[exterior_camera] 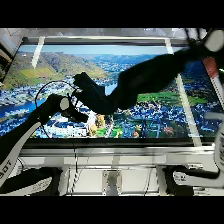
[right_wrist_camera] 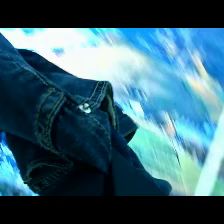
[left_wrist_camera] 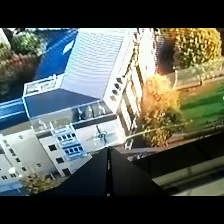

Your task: Fold the clothes and pants, and hang the long-sleeved shirts on hangers.

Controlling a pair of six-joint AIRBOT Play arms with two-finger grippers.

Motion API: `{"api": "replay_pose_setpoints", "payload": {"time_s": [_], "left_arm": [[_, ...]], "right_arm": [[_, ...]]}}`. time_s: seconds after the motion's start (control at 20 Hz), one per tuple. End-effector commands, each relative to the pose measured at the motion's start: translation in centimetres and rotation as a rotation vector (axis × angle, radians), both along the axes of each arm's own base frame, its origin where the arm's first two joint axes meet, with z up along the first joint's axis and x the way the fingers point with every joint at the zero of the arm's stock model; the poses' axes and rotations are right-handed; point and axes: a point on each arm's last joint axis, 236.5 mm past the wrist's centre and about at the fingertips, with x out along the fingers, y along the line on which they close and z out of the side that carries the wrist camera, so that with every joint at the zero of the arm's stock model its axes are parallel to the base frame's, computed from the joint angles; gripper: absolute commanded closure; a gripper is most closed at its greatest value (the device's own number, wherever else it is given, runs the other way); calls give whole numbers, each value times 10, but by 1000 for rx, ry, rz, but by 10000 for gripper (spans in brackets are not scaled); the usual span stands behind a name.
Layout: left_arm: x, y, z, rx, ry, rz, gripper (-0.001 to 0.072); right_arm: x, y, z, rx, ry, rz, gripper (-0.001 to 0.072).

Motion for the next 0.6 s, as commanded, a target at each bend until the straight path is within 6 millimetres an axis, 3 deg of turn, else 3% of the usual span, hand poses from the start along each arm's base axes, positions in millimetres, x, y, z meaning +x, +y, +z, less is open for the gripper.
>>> {"api": "replay_pose_setpoints", "payload": {"time_s": [0.0, 0.1, 0.2, 0.25, 0.3, 0.4, 0.55], "left_arm": [[-20, 7, 4, 29, 60, -93, 689], [-21, 6, 5, 29, 53, -178, 678], [-21, -5, 12, -16, 19, -297, 465], [-14, -9, 18, -24, -20, -333, 409], [-5, -12, 26, -30, -67, -353, 406], [23, -22, 47, -40, -198, -414, 406], [63, -48, 91, -3, -443, -683, 409]], "right_arm": [[-70, -49, -22, -5, 37, -154, 711], [-108, -70, -73, 22, 53, -250, 711], [-151, -83, -131, 28, 121, -313, 710], [-171, -87, -155, 38, 161, -348, 710], [-187, -89, -172, 48, 197, -376, 710], [-208, -88, -191, 60, 245, -398, 711], [-213, -84, -195, 75, 267, -398, 710]]}}
